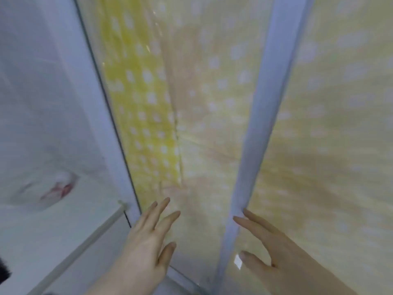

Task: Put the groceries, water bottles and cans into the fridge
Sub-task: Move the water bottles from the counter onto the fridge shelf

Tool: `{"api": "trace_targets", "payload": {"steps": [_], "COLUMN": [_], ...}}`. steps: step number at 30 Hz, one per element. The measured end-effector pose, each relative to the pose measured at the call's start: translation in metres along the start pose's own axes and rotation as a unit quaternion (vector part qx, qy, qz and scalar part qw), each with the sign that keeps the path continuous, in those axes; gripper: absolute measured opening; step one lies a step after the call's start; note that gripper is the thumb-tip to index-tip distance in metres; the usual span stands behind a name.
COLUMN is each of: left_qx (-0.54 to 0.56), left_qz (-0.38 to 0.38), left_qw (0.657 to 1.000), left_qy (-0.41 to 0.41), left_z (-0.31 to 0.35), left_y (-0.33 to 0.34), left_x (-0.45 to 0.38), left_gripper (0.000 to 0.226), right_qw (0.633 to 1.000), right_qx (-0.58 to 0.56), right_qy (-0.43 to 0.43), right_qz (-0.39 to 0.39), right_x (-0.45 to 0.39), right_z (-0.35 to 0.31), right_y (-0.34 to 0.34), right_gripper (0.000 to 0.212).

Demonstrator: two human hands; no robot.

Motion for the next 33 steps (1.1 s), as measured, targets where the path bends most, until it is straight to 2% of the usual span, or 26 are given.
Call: {"api": "trace_targets", "payload": {"steps": [6,14,20,25,33], "left_qx": [-0.064,-0.115,-0.127,-0.111,-0.128], "left_qz": [0.042,0.084,0.126,0.166,0.198], "left_qw": [0.989,0.944,0.890,0.830,0.726], "left_qy": [-0.127,-0.299,-0.419,-0.520,-0.646], "left_z": [-0.106,-0.207,-0.244,-0.260,-0.262], "left_y": [-0.059,-0.115,-0.144,-0.150,-0.167], "left_x": [0.066,0.178,0.260,0.305,0.348], "left_gripper": [0.064,0.066,0.064,0.068,0.066], "right_qw": [0.989,0.950,0.904,0.865,0.776], "right_qx": [0.026,0.049,0.080,0.090,0.088], "right_qy": [-0.124,-0.257,-0.355,-0.401,-0.496], "right_qz": [-0.073,-0.171,-0.226,-0.287,-0.380], "right_x": [-0.088,-0.155,-0.184,-0.205,-0.240], "right_z": [-0.123,-0.255,-0.341,-0.400,-0.483], "right_y": [0.058,0.149,0.211,0.250,0.308], "right_gripper": [0.052,0.053,0.057,0.063,0.066]}}
Point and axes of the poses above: each hand's wrist, its own x-axis away from the middle knuckle, its own y-axis out of the palm, z = x × y, the point moved 3 cm from there along -x, towards the middle knuckle
